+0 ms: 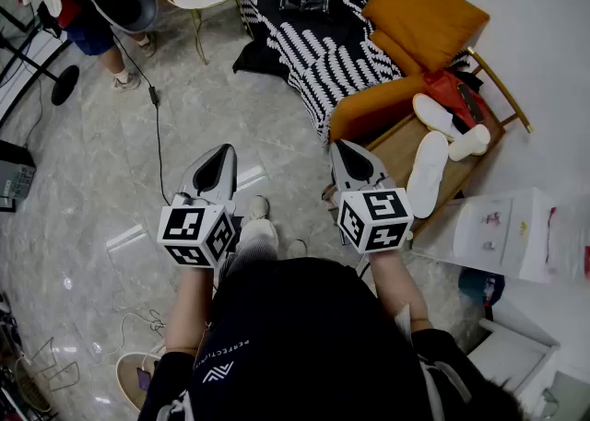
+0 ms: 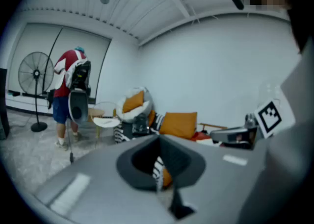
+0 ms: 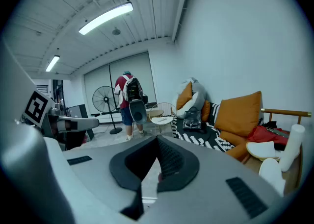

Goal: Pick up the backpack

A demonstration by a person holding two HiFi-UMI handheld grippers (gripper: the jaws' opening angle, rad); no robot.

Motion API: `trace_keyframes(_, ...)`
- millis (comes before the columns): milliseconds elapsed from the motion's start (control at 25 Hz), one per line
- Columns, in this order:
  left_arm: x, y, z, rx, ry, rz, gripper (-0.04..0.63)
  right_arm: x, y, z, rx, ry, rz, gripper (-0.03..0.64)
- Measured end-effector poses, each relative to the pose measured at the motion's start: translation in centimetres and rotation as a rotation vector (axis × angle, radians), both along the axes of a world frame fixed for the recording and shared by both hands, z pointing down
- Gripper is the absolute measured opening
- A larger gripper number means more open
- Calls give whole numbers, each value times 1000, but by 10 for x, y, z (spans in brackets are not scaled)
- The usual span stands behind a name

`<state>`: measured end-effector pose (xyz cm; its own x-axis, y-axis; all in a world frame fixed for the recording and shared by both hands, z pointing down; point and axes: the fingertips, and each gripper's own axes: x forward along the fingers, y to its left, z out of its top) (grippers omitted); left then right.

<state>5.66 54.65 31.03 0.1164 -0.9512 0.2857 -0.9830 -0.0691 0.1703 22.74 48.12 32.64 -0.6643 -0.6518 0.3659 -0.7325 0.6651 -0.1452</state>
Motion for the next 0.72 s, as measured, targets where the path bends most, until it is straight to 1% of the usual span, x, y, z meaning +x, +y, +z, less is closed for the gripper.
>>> trace_keyframes(240,-16,-23,12,-13,33,28,8,-15,-21,7,-2,20,45,-5)
trace_keyframes(400,-38,-39,19,-28,59,23,8,-31,-37,15,5,71,47,-5)
trace_keyframes(720,-92,-75,24,-51,54,24,8,-80,-75,23,-34,90,60,-5)
